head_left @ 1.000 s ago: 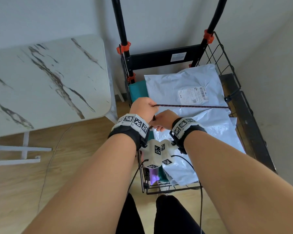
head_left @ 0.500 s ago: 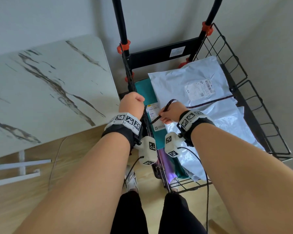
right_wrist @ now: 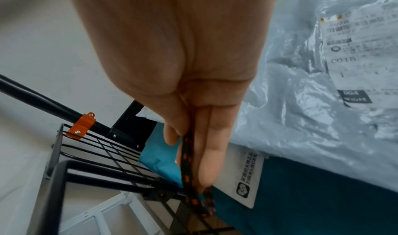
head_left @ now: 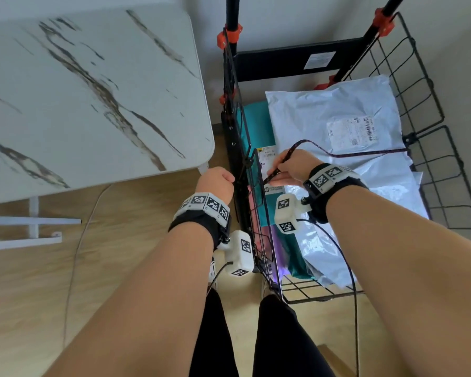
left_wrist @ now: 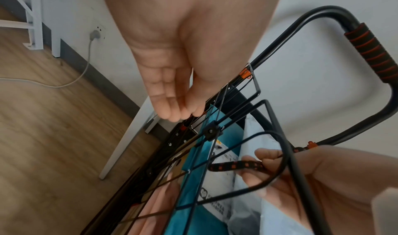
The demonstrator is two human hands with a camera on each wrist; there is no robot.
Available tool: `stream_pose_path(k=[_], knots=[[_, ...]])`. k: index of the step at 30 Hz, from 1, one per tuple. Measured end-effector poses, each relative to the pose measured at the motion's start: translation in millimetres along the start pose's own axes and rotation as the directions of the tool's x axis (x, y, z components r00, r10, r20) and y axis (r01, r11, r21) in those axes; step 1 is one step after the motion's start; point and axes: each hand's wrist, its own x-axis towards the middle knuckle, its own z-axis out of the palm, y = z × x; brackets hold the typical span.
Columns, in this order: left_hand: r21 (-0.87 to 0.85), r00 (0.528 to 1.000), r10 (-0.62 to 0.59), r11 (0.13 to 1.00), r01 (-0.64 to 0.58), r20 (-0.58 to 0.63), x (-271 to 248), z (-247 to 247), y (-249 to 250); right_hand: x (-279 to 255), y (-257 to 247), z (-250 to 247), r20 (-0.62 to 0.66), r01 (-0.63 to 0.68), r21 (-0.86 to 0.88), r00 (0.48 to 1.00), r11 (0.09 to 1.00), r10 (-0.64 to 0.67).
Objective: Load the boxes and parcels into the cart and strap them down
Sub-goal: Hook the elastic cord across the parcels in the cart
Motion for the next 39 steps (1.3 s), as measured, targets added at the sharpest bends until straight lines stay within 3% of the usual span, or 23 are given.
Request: stream_pose_path(k=[4,14,22,29,39], knots=[[-0.006,0.996,-0.027,1.000,0.027,0.088,1.7,7.3,-2.6,5.4,4.1,3.0,-0.053,-0.020,-0.034,0.998,0.999,0.018],[-0.065,0.996,-0.022,0.997,0.028,0.081,9.4,24.5,-13.9,31.4,12.9,15.1,-0.138,-0.026,-0.405,0.990,0.914,-0.034],[-0.077,0.998,0.004,0.997,0.000,0.059,19.9,29.7,-16.1,46.8,12.9,15.5,-0.122,-0.028,-0.725,0.989,0.688,-0.089],[-0.070,0.998,0.025,0.997,-0.021,0.052,26.1,30.7,-16.0,48.0,15.3,16.7,-0.075,0.002,-0.909,0.983,0.418,-0.169],[-0.070,0.996,0.072,0.995,-0.068,0.046,22.9,33.3,-13.7,52.6,25.7,17.0,-0.036,0.062,-0.940,0.960,0.337,-0.279]])
